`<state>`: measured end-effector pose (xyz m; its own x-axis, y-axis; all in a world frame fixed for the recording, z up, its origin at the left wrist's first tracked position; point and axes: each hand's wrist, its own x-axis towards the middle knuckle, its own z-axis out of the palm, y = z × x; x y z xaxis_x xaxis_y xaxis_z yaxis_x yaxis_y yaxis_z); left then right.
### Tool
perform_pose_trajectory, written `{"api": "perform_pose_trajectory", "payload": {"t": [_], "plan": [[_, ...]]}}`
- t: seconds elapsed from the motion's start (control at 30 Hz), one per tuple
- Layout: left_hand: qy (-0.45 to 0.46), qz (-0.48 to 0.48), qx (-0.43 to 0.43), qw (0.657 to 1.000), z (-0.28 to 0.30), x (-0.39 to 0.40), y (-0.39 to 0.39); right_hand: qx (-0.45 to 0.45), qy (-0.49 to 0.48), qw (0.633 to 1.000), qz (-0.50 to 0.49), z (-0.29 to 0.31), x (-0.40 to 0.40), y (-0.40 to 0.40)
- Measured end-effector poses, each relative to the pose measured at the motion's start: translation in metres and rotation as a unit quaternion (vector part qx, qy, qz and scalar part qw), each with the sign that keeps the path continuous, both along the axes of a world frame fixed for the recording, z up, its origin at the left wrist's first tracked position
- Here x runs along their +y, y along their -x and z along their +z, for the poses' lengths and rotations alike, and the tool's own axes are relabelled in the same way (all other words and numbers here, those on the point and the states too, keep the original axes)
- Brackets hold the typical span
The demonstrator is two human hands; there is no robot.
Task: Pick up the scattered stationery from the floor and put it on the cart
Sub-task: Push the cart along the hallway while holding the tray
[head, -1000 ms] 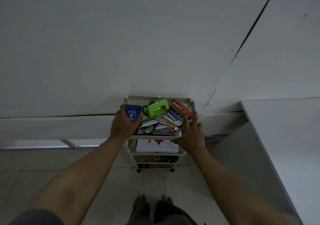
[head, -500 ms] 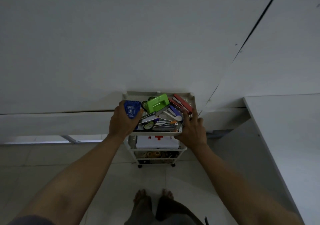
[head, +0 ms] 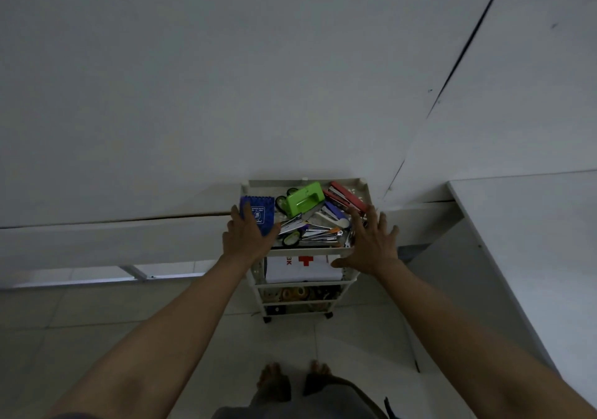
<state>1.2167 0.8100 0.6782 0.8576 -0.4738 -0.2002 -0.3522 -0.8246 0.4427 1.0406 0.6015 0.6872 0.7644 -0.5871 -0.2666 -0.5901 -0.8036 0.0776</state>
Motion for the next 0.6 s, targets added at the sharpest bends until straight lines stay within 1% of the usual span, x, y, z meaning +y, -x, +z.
{"api": "perform_pose_trajectory", "payload": {"t": [0.17,0.37,0.5,0.6], "plan": [[-0.007,-0.022,0.002,1.000,0.002,0.008,0.006,-0.007,-0.033,0.999,-0.009,0.005,0.003,0.004],[0.014,-0.049,-0.029,0.998,0.012,0.012,0.010,-0.052,-0.043,0.998,0.002,0.012,0.015,0.001],[0.018,-0.056,-0.050,0.997,0.022,0.011,0.015,-0.119,-0.056,0.991,0.009,0.024,0.022,-0.001],[0.021,-0.054,-0.078,0.995,0.034,0.005,0.016,-0.201,-0.067,0.977,0.023,0.039,0.021,-0.003]]}}
